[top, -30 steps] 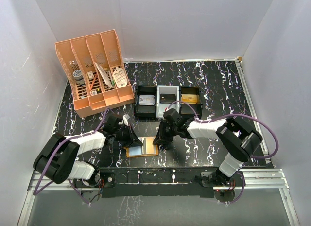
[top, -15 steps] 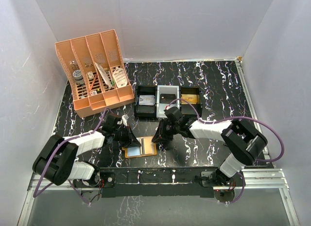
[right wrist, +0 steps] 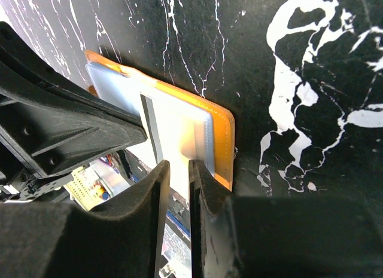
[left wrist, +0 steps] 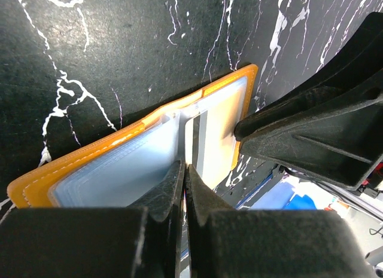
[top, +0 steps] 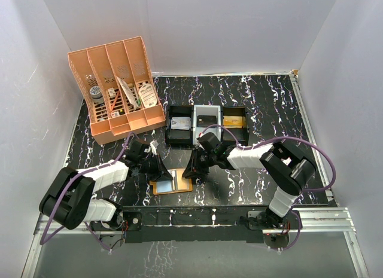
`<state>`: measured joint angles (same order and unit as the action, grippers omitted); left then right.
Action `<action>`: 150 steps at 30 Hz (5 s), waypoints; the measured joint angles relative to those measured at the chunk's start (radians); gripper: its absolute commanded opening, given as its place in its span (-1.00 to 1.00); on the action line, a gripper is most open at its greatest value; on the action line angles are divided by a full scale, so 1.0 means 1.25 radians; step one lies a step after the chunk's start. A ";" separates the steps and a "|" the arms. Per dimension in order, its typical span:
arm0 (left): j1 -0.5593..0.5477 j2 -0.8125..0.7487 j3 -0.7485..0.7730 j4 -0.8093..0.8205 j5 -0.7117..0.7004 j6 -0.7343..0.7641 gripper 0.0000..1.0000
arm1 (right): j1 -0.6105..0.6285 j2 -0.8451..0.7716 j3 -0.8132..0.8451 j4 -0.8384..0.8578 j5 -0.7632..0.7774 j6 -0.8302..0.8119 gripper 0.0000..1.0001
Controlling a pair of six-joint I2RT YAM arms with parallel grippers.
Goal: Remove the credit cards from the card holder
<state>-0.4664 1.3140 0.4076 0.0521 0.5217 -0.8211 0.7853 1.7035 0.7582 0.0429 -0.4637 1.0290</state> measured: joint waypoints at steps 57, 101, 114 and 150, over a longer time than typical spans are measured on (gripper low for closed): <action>0.078 -0.060 -0.050 0.006 0.031 -0.019 -1.00 | -0.002 -0.001 -0.027 0.061 0.001 0.046 -0.60; 0.083 -0.075 0.001 -0.058 0.090 0.034 -1.00 | 0.022 0.002 -0.016 0.097 -0.002 0.068 -0.04; 0.084 -0.285 0.092 -0.222 -0.050 0.082 -1.00 | 0.010 -0.210 -0.091 0.165 0.152 0.066 0.47; 0.100 -0.190 0.012 0.343 0.280 -0.188 -1.00 | -0.121 -0.116 -0.158 0.671 -0.272 0.150 -0.64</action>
<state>-0.3412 1.0763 0.4221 0.4812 0.8722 -1.0565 0.6338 1.5581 0.5606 0.8814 -0.8040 1.2171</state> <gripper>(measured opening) 0.009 0.207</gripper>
